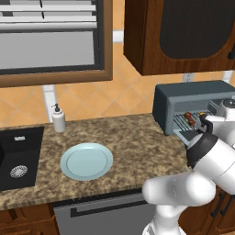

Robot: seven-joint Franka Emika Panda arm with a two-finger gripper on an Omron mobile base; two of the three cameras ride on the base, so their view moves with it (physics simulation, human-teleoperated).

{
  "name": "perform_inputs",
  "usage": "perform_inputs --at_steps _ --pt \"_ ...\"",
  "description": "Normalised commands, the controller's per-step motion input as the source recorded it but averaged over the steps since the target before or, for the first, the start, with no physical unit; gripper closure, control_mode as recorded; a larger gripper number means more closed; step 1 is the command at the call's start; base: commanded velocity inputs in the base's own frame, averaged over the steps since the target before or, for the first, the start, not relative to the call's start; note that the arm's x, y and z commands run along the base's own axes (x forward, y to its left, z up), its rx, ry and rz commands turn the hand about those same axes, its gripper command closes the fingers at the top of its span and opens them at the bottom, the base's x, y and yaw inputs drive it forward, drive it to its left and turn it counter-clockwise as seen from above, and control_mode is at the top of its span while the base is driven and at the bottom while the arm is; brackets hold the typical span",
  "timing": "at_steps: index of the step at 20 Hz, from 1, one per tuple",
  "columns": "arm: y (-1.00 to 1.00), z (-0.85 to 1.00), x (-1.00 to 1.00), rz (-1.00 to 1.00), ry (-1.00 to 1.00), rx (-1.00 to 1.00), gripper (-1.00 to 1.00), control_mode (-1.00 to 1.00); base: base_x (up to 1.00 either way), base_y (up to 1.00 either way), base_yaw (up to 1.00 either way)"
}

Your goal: Pick up the kebab skewer and baguette bread, and place them inside the toaster oven. Close the toaster oven door and start by setting the timer.

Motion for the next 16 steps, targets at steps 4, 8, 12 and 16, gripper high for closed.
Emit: perform_inputs --at_steps 4,8,12,16 --pt "0.0 -0.11 0.18 0.0 0.03 0.0 -1.0 -1.0 0.0 0.0 0.0" --pt "0.0 -0.04 0.1 0.0 0.0 0.0 -1.0 -1.0 0.0 0.0 0.0" --pt "0.0 -0.03 0.03 -0.01 0.0 0.0 -1.0 -1.0 0.0 0.0 0.0" --pt "0.0 -0.12 0.12 -0.06 0.0 0.0 -1.0 -1.0 0.0 0.0 0.0"
